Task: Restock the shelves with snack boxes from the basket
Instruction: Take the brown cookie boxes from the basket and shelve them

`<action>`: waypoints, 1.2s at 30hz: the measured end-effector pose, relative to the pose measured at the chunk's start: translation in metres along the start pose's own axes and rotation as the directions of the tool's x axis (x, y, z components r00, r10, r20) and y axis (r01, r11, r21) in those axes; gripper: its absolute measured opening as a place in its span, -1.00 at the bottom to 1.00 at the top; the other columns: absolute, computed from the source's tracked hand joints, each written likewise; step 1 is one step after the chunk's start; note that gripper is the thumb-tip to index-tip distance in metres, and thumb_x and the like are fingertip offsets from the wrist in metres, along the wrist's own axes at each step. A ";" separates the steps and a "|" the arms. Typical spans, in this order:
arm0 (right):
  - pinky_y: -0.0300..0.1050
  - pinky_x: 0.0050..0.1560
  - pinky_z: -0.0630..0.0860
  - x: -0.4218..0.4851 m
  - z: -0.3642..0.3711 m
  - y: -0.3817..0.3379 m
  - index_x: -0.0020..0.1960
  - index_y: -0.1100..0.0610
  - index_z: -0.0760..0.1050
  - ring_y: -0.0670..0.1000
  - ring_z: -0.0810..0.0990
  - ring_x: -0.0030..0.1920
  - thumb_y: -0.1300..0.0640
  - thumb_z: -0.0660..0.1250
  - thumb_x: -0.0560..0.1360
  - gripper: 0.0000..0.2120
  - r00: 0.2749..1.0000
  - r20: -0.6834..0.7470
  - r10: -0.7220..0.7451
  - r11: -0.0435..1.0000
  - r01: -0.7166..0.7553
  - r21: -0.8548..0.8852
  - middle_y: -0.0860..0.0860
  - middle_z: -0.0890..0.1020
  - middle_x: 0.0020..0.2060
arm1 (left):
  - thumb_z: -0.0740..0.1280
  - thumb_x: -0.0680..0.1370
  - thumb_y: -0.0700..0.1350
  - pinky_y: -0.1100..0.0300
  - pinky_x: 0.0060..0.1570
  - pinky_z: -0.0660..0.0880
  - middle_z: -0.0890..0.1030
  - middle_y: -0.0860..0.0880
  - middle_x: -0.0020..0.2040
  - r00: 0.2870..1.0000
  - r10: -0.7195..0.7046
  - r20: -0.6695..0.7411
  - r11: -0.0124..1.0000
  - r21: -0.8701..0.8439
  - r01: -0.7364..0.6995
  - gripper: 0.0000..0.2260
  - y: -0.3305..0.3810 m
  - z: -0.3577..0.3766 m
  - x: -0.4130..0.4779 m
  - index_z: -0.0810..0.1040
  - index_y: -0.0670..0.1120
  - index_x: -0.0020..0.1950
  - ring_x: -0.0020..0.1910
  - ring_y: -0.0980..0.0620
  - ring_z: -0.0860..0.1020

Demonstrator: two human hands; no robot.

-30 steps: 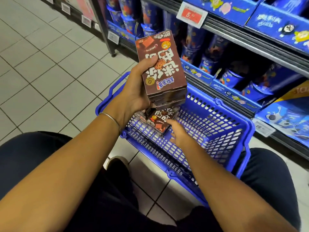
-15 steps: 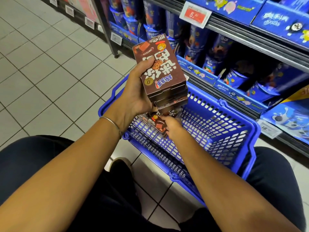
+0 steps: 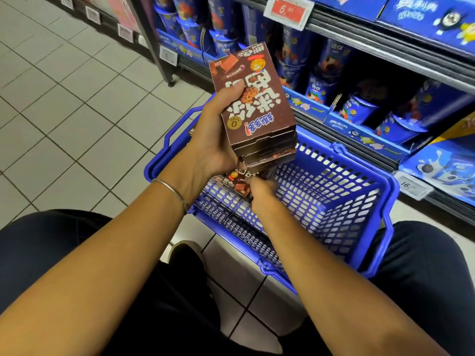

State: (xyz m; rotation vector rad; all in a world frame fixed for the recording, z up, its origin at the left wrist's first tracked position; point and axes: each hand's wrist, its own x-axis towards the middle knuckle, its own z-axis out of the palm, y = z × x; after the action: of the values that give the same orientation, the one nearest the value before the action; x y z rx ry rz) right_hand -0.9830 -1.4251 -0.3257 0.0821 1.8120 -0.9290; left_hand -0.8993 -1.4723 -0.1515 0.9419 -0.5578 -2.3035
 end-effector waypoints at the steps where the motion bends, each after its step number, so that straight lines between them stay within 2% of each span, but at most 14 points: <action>1: 0.18 0.27 0.55 0.002 -0.001 0.000 0.34 0.21 0.33 0.24 0.56 0.23 0.14 0.52 0.44 -0.42 1.000 0.013 0.012 1.000 -0.012 -0.002 0.21 0.54 0.23 | 0.38 0.60 0.12 -0.08 0.24 0.61 0.73 -0.09 0.13 1.000 -0.006 0.001 1.000 0.006 0.006 -0.63 0.000 0.000 0.000 0.64 -0.11 0.26 0.06 -0.10 0.72; 2: 0.14 0.22 0.58 0.005 -0.003 0.000 0.28 0.22 0.37 0.19 0.58 0.18 0.14 0.51 0.45 -0.50 0.998 0.053 0.027 1.000 -0.027 0.002 0.19 0.54 0.20 | 0.38 0.60 0.13 -0.10 0.28 0.59 0.72 -0.09 0.15 1.000 -0.012 0.000 1.000 0.016 0.012 -0.62 -0.001 -0.001 0.000 0.62 -0.10 0.29 0.08 -0.10 0.71; 5: -0.10 -0.12 0.59 0.011 -0.008 -0.005 0.00 0.16 0.45 0.00 0.58 -0.16 0.24 0.31 0.58 -0.96 0.962 0.272 0.006 0.998 -0.023 0.059 0.12 0.54 0.06 | 0.39 0.59 0.14 -0.11 0.27 0.58 0.72 -0.07 0.16 1.000 -0.028 -0.001 0.999 0.035 0.028 -0.60 -0.003 -0.002 0.001 0.62 -0.08 0.31 0.08 -0.10 0.71; 7: -0.18 -0.31 0.55 0.011 -0.010 -0.011 -0.07 0.10 0.44 -0.04 0.55 -0.26 0.22 0.25 0.62 -0.90 0.965 0.261 -0.035 0.993 0.003 0.121 0.05 0.56 -0.10 | 0.39 0.59 0.12 -0.08 0.18 0.62 0.73 -0.08 0.14 1.000 -0.014 0.003 0.999 0.031 0.014 -0.62 -0.004 -0.003 0.002 0.62 -0.10 0.29 0.05 -0.10 0.72; 10: -0.23 -0.48 0.47 -0.001 -0.023 -0.019 -0.09 0.09 0.48 -0.02 0.57 -0.31 0.02 0.40 0.55 -0.83 0.992 0.071 -0.108 0.986 0.098 0.138 0.02 0.60 -0.27 | 0.39 0.60 0.07 -0.05 0.12 0.65 0.73 -0.12 0.13 0.999 0.020 0.028 1.000 0.018 -0.021 -0.66 0.000 -0.004 0.004 0.67 -0.15 0.23 0.03 -0.11 0.73; 13: -0.13 -0.30 0.61 -0.015 -0.047 -0.023 0.19 0.18 0.54 0.10 0.71 -0.16 0.16 0.38 0.48 -0.71 0.971 0.187 -0.149 0.985 0.128 0.119 0.15 0.72 -0.04 | 0.41 0.56 0.05 -0.04 0.04 0.68 0.75 -0.13 0.09 0.999 0.045 0.028 0.997 0.065 -0.047 -0.71 0.007 -0.005 0.004 0.78 -0.15 0.04 -0.02 -0.11 0.74; 16: 0.11 0.00 0.65 -0.022 -0.076 -0.037 0.17 0.14 0.56 0.13 0.73 -0.08 0.16 0.34 0.49 -0.75 0.933 0.227 -0.280 0.960 0.267 0.084 0.12 0.74 -0.05 | 0.38 0.58 0.02 -0.02 0.00 0.69 0.75 -0.14 0.06 0.997 0.080 0.009 0.990 0.120 -0.081 -0.70 0.014 -0.007 0.004 0.73 -0.17 0.12 -0.04 -0.10 0.75; 18: 0.10 -0.02 0.63 -0.028 -0.098 -0.053 0.10 0.13 0.58 0.12 0.73 -0.12 0.12 0.33 0.51 -0.80 0.906 0.249 -0.343 0.939 0.324 0.117 0.10 0.75 -0.11 | 0.37 0.60 0.01 0.00 0.00 0.69 0.76 -0.14 0.07 0.995 0.095 0.005 0.984 0.151 -0.095 -0.70 0.020 -0.007 0.003 0.66 -0.17 0.19 -0.03 -0.09 0.75; 20: -0.03 -0.16 0.66 -0.037 -0.120 -0.069 0.07 0.12 0.61 0.08 0.73 -0.18 0.10 0.32 0.50 -0.80 0.892 0.286 -0.349 0.932 0.300 0.202 0.07 0.76 -0.14 | 0.37 0.61 0.01 -0.01 0.03 0.68 0.76 -0.14 0.08 0.994 0.104 0.012 0.979 0.175 -0.105 -0.71 0.024 -0.008 0.003 0.65 -0.17 0.19 -0.01 -0.09 0.74; 22: -0.08 -0.17 0.64 -0.046 -0.139 -0.084 0.06 0.11 0.62 0.06 0.72 -0.18 0.09 0.32 0.46 -0.78 0.869 0.329 -0.370 0.911 0.270 0.312 0.05 0.75 -0.14 | 0.36 0.62 -0.01 0.00 0.02 0.69 0.76 -0.14 0.07 0.993 0.118 0.019 0.974 0.191 -0.119 -0.73 0.027 -0.008 0.002 0.66 -0.17 0.18 -0.02 -0.09 0.75; 26: 0.22 0.12 0.58 -0.070 -0.156 -0.112 0.15 0.17 0.63 0.17 0.67 0.02 0.09 0.25 0.48 -0.68 0.767 0.443 -0.464 0.827 0.196 0.526 0.14 0.69 0.07 | 0.40 0.57 0.01 0.02 -0.03 0.70 0.77 -0.14 0.06 0.994 0.105 -0.019 0.963 0.251 -0.097 -0.69 0.026 -0.006 0.002 0.65 -0.16 0.19 -0.05 -0.09 0.76; 28: 0.27 0.08 0.59 -0.083 -0.153 -0.123 0.12 0.17 0.67 0.19 0.67 0.03 0.09 0.27 0.47 -0.68 0.726 0.490 -0.482 0.822 0.181 0.540 0.15 0.68 0.09 | 0.43 0.52 0.03 0.03 -0.07 0.69 0.76 -0.15 0.08 0.994 0.101 -0.051 0.954 0.289 -0.082 -0.64 0.021 -0.005 0.004 0.65 -0.16 0.22 -0.05 -0.10 0.76; 32: 0.08 -0.11 0.64 -0.103 -0.145 -0.137 -0.04 0.10 0.75 0.11 0.73 -0.06 0.05 0.33 0.47 -0.76 0.683 0.522 -0.511 0.817 0.195 0.543 0.10 0.72 0.01 | 0.47 0.49 0.03 -0.02 0.05 0.67 0.75 -0.17 0.14 0.994 0.083 -0.077 0.949 0.310 -0.056 -0.56 0.012 0.000 0.008 0.63 -0.16 0.30 0.01 -0.13 0.74; 36: 0.13 0.07 0.62 -0.113 -0.136 -0.140 0.23 0.17 0.63 0.15 0.70 0.05 0.06 0.34 0.48 -0.63 0.650 0.548 -0.527 0.823 0.231 0.518 0.14 0.70 0.12 | 0.49 0.43 0.03 0.01 -0.02 0.71 0.77 -0.16 0.08 0.995 0.080 -0.067 0.918 0.394 -0.047 -0.66 0.009 0.003 0.014 0.71 -0.10 0.13 -0.06 -0.12 0.74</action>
State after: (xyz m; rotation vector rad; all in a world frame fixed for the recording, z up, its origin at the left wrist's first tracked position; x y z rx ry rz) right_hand -1.1011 -1.3979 -0.1356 -0.3724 0.9308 -1.4199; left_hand -0.9064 -1.4877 -0.1512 1.1769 -1.0259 -2.1216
